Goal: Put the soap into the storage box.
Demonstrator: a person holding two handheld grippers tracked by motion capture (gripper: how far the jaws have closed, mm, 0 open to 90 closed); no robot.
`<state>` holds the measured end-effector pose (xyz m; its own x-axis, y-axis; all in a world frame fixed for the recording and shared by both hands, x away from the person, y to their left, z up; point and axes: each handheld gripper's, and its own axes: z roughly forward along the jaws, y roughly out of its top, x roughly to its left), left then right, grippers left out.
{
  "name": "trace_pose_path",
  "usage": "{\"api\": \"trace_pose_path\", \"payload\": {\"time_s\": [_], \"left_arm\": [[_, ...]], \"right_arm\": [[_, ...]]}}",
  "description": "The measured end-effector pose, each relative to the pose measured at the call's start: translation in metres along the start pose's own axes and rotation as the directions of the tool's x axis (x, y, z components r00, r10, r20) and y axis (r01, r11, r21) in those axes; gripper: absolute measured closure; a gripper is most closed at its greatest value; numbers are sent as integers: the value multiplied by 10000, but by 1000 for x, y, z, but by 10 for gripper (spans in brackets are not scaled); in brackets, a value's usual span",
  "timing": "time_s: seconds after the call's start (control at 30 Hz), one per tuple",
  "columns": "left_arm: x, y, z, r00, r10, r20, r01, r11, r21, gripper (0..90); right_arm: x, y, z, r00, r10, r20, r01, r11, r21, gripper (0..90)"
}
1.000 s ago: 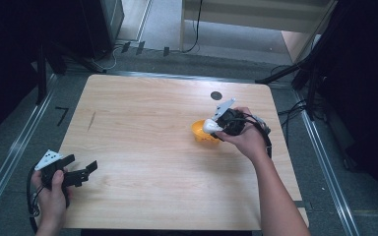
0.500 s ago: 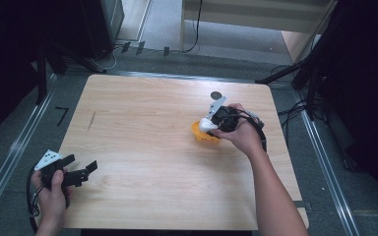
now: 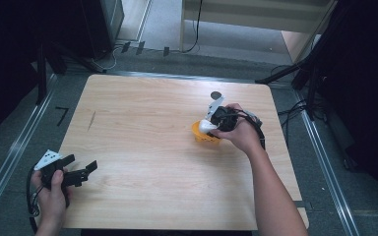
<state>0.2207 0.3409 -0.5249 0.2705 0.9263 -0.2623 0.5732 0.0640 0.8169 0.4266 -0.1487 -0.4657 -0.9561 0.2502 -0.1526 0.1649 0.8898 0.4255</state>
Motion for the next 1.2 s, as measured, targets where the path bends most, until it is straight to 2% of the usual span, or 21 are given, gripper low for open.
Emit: {"api": "trace_pose_path", "payload": {"time_s": [0.1, 0.13, 0.23, 0.4, 0.57, 0.63, 0.73, 0.77, 0.87, 0.9, 0.97, 1.13, 1.2], "left_arm": [[0, 0, 0, 10000, -1, 2, 1, 10000, -1, 0], [0, 0, 0, 10000, -3, 6, 3, 10000, -1, 0], [0, 0, 0, 10000, -10, 11, 10, 10000, -9, 0], [1, 0, 0, 10000, -37, 34, 37, 10000, -32, 0], [0, 0, 0, 10000, -30, 23, 30, 10000, -30, 0], [0, 0, 0, 10000, -32, 21, 32, 10000, -40, 0], [0, 0, 0, 10000, -29, 17, 29, 10000, -41, 0], [0, 0, 0, 10000, -25, 8, 25, 10000, -47, 0], [0, 0, 0, 10000, -24, 2, 24, 10000, -57, 0], [0, 0, 0, 10000, -25, -1, 25, 10000, -62, 0], [0, 0, 0, 10000, -27, 2, 27, 10000, -73, 0], [0, 0, 0, 10000, -23, 17, 23, 10000, -81, 0], [0, 0, 0, 10000, -16, -1, 16, 10000, -77, 0]], "right_arm": [[0, -1, 2, 9999, -7, -123, 8, 10000, 18, 486], [0, -1, 3, 10000, -29, -48, 29, 10000, -22, 454], [-2, 0, -4, 9996, 273, -95, -279, 9973, -675, 395], [-4, -2, -14, 9979, 620, 201, -601, 9948, -827, 380], [-3, -12, -21, 9892, 1426, 344, -1381, 9844, -1090, 361], [-1, -16, -24, 9814, 1878, 395, -1814, 9751, -1276, 348], [3, -24, -28, 9644, 2582, 576, -2471, 9570, -1521, 323], [4, -27, -29, 9610, 2691, 639, -2561, 9529, -1623, 314], [9, -36, -32, 9413, 3294, 739, -3114, 9318, -1862, 299], [10, -39, -33, 9377, 3388, 770, -3195, 9279, -1921, 290], [14, -46, -35, 9243, 3722, 844, -3496, 9145, -2037, 274], [25, -61, -35, 9013, 4211, 1019, -3919, 8926, -2230, 226], [31, -65, -34, 8875, 4332, 1572, -3949, 8907, -2250, 180]]}}
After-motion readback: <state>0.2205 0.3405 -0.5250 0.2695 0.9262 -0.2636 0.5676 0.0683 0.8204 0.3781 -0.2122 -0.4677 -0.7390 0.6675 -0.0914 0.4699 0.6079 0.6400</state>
